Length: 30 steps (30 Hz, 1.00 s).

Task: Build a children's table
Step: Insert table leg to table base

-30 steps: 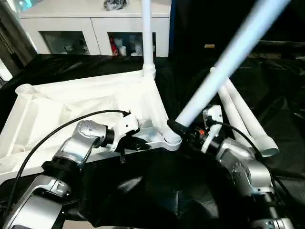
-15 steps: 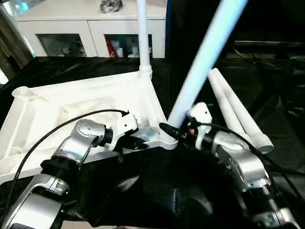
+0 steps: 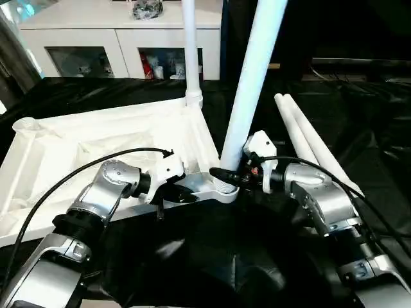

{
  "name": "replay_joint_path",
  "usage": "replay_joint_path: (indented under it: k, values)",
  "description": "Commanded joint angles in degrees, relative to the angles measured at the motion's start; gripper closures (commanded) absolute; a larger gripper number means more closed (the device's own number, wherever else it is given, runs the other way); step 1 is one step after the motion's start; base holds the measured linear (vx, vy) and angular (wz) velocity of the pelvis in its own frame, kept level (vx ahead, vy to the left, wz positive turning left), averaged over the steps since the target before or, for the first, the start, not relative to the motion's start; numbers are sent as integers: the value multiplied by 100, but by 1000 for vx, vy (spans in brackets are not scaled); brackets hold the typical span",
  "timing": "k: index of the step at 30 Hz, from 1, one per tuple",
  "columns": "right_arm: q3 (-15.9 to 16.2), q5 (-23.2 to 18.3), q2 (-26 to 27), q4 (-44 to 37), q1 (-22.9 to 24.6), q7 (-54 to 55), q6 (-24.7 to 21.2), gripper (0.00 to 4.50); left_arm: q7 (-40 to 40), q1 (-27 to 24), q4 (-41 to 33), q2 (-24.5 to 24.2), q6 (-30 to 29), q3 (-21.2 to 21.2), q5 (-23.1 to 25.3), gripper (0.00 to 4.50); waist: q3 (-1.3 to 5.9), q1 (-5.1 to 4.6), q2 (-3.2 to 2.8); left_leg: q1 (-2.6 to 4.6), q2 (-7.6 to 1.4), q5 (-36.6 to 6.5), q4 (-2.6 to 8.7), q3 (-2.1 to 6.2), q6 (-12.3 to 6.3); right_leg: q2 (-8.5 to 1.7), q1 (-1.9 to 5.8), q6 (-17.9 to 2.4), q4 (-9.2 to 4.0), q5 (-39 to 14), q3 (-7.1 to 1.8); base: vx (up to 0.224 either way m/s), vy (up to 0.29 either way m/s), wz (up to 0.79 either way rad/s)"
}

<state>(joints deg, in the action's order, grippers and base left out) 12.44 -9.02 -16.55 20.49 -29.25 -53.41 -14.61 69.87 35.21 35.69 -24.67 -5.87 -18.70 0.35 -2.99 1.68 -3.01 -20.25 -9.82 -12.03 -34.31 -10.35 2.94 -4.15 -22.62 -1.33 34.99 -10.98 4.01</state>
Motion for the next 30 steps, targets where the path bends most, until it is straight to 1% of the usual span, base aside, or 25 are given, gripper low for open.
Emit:
replay_joint_path:
  k: [1,8,10,11,12,13,16,17,19,20,21,22,23,25,26,27,28,30]
  values:
    - [569,274,-20,468,359,-250,-290,261,173,8,-268,-18,37,-64,21,450,269,11,16,1,-343,-1292,469,140,-197,-465,254,-1276,-504,-1592,-336,0,0,0]
    - [435,193,-119,324,364,-320,-318,261,192,-25,-310,-45,-2,-84,26,450,256,11,4,10,-344,-1364,487,144,-179,-458,252,-1264,-514,-1646,-336,0,0,0]
    - [377,175,-153,273,347,-321,-325,261,193,-29,-319,-50,-12,-89,28,450,257,15,1,10,-346,-1344,488,142,-179,-459,252,-1276,-511,-1592,-337,0,0,0]
    - [335,139,-193,203,334,-349,-367,261,197,-26,-314,-57,-13,-93,34,450,260,16,5,9,-347,-1328,487,142,-180,-457,253,-1280,-507,-1558,-338,0,0,0]
    - [294,105,-230,129,323,-374,-414,261,194,-25,-313,-60,-14,-89,37,450,258,23,-3,8,-347,-1310,488,142,-189,-455,259,-1287,-502,-1512,-341,0,0,0]
    - [253,59,-270,48,310,-409,-484,261,196,-25,-316,-64,-18,-86,38,450,262,22,4,7,-350,-1281,487,142,-201,-454,265,-1306,-495,-1451,-338,0,0,0]
    - [233,55,-276,78,258,-411,-499,261,201,-12,-296,-56,-11,-89,43,450,263,28,-10,3,-346,-1273,480,134,-211,-457,263,-1335,-499,-1410,-334,0,0,0]
    - [233,56,-275,81,256,-411,-498,261,201,-11,-295,-55,-11,-89,43,450,265,28,-6,1,-343,-1266,480,134,-209,-456,266,-1332,-498,-1412,-332,0,0,0]
    - [224,60,-254,143,197,-398,-510,261,213,-1,-281,-52,-9,-91,43,450,257,28,-18,6,-347,-1317,488,139,-185,-457,259,-1323,-505,-1484,-332,0,0,0]
    - [229,65,-233,183,127,-392,-547,261,221,-3,-280,-50,-8,-97,45,450,259,27,-19,8,-345,-1330,487,139,-179,-457,260,-1321,-508,-1502,-331,0,0,0]
    - [252,79,-213,224,28,-404,-593,261,226,-7,-279,-44,-4,-109,51,450,259,23,-6,4,-344,-1348,490,141,-171,-455,265,-1321,-509,-1538,-329,0,0,0]
    - [269,76,-207,225,-17,-422,-633,261,227,-11,-283,-41,-6,-112,50,450,253,22,-16,9,-351,-1372,495,144,-163,-453,254,-1325,-509,-1567,-329,0,0,0]
    - [296,24,-203,195,-65,-490,-806,261,230,-18,-298,-42,-19,-114,45,450,249,22,-15,10,-349,-1394,497,143,-155,-450,257,-1317,-509,-1598,-331,0,0,0]
    - [296,24,-203,195,-65,-490,-806,261,230,-18,-298,-42,-19,-114,45,450,259,26,-17,11,-354,-1353,492,142,-150,-460,257,-1323,-505,-1544,-334,0,0,0]
    - [323,9,-208,184,-88,-537,-877,261,246,-28,-314,-49,-28,-125,46,450,258,27,-19,6,-355,-1338,491,142,-149,-462,257,-1326,-503,-1510,-335,0,0,0]
    - [366,35,-209,217,-135,-554,-931,261,268,-38,-324,-57,-32,-139,51,450,266,31,2,3,-352,-1279,488,142,-162,-459,266,-1343,-489,-1426,-335,0,0,0]
    - [413,67,-203,272,-197,-577,-961,261,288,-51,-331,-65,-28,-154,59,450,267,32,-8,1,-353,-1248,488,139,-170,-457,264,-1360,-486,-1390,-330,0,0,0]
    - [431,76,-202,290,-220,-593,-978,261,294,-55,-330,-67,-24,-158,62,450,260,31,-8,0,-353,-1264,489,136,-166,-458,264,-1360,-490,-1411,-331,0,0,0]
